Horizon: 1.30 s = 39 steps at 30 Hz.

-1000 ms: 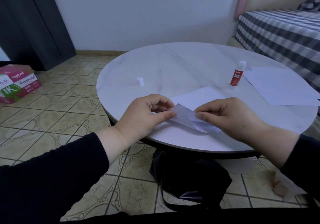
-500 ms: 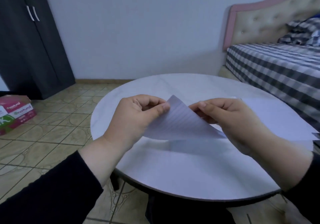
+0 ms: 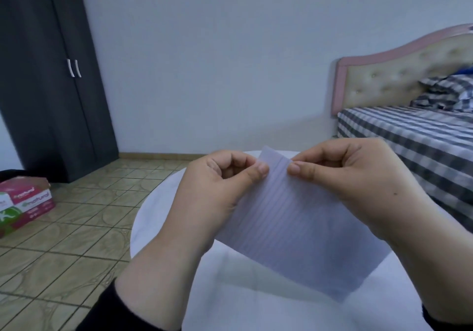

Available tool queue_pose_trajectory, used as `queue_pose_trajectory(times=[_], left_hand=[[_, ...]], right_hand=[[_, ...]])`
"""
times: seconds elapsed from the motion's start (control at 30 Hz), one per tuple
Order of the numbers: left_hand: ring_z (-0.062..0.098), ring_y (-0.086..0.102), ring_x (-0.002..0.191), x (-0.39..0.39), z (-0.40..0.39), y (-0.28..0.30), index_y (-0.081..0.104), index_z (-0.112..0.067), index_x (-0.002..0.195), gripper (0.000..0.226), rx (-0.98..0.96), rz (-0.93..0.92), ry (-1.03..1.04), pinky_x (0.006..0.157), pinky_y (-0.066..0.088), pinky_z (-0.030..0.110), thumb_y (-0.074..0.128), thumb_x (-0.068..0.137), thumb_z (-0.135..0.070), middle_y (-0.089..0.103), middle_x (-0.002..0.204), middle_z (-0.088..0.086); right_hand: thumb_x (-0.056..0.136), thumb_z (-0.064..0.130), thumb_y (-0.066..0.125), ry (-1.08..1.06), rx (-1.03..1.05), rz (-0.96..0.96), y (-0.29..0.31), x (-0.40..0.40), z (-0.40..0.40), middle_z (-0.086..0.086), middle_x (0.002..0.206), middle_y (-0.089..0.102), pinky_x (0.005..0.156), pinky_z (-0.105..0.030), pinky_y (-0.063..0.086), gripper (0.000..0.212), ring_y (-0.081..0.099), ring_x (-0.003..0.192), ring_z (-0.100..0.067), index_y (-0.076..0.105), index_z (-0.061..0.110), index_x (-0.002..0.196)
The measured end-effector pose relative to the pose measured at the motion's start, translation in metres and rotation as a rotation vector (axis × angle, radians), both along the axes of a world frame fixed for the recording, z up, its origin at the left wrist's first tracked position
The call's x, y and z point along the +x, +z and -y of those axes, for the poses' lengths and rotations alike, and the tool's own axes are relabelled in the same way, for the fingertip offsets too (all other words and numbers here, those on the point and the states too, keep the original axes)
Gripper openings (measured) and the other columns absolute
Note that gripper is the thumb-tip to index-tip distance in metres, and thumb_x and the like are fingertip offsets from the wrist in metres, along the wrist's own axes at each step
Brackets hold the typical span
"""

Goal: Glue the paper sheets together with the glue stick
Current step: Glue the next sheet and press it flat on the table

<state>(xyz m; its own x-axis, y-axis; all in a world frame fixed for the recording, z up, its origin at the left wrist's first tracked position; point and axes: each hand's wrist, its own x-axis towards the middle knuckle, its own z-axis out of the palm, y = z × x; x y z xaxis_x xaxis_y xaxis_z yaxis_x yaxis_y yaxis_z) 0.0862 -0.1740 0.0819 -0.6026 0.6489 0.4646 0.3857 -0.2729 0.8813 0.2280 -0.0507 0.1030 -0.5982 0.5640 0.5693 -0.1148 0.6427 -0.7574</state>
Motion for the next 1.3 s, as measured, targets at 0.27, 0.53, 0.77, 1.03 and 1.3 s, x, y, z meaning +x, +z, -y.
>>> queue_pose_trajectory(times=[0.27, 0.53, 0.77, 1.03, 1.3], left_hand=[[0.008, 0.061, 0.063, 0.004, -0.003, -0.007, 0.075, -0.016, 0.072, 0.012, -0.034, 0.101, 0.009, 0.064, 0.043, 0.023, 0.080, 0.074, -0.026, 0.073, 0.071, 0.000], [0.009, 0.061, 0.062, 0.006, 0.004, -0.002, 0.075, -0.018, 0.073, 0.013, -0.048, 0.087, -0.004, 0.062, 0.046, 0.023, 0.081, 0.071, -0.029, 0.073, 0.070, 0.002], [0.000, 0.066, 0.075, 0.012, 0.006, -0.004, 0.077, -0.034, 0.085, 0.020, 0.094, -0.085, 0.129, 0.068, 0.047, 0.009, 0.081, 0.075, -0.018, 0.073, 0.080, -0.014], [-0.009, 0.060, 0.105, 0.024, 0.004, -0.017, 0.074, -0.038, 0.105, 0.027, 0.175, -0.408, 0.338, 0.089, 0.041, 0.006, 0.078, 0.080, -0.029, 0.065, 0.107, -0.033], [-0.004, 0.066, 0.100, 0.027, 0.004, -0.017, 0.077, -0.028, 0.090, 0.016, 0.298, -0.370, 0.330, 0.089, 0.046, 0.012, 0.079, 0.079, -0.017, 0.072, 0.098, -0.023]], right_hand=[[0.067, 0.032, 0.081, -0.011, -0.049, 0.030, -0.006, 0.002, 0.003, 0.004, 0.068, 0.073, 0.073, -0.034, 0.052, 0.010, 0.069, 0.073, -0.015, 0.077, 0.024, 0.069], [0.068, 0.023, 0.081, 0.078, -0.162, 0.075, 0.000, 0.009, 0.008, -0.002, 0.072, 0.074, 0.076, -0.037, 0.053, 0.008, 0.069, 0.071, -0.013, 0.077, 0.019, 0.072], [0.066, 0.020, 0.083, 0.065, -0.287, -0.010, -0.002, 0.005, 0.010, -0.006, 0.074, 0.074, 0.077, -0.035, 0.050, 0.011, 0.067, 0.073, -0.014, 0.076, 0.015, 0.072], [0.069, 0.020, 0.082, 0.025, -0.248, -0.103, -0.006, 0.002, 0.014, -0.005, 0.068, 0.072, 0.067, -0.027, 0.049, 0.006, 0.063, 0.066, -0.010, 0.076, 0.017, 0.069], [0.072, 0.014, 0.081, 0.012, -0.153, -0.167, -0.008, 0.002, 0.018, 0.004, 0.061, 0.069, 0.055, -0.010, 0.042, 0.007, 0.057, 0.056, 0.000, 0.076, 0.017, 0.066]])
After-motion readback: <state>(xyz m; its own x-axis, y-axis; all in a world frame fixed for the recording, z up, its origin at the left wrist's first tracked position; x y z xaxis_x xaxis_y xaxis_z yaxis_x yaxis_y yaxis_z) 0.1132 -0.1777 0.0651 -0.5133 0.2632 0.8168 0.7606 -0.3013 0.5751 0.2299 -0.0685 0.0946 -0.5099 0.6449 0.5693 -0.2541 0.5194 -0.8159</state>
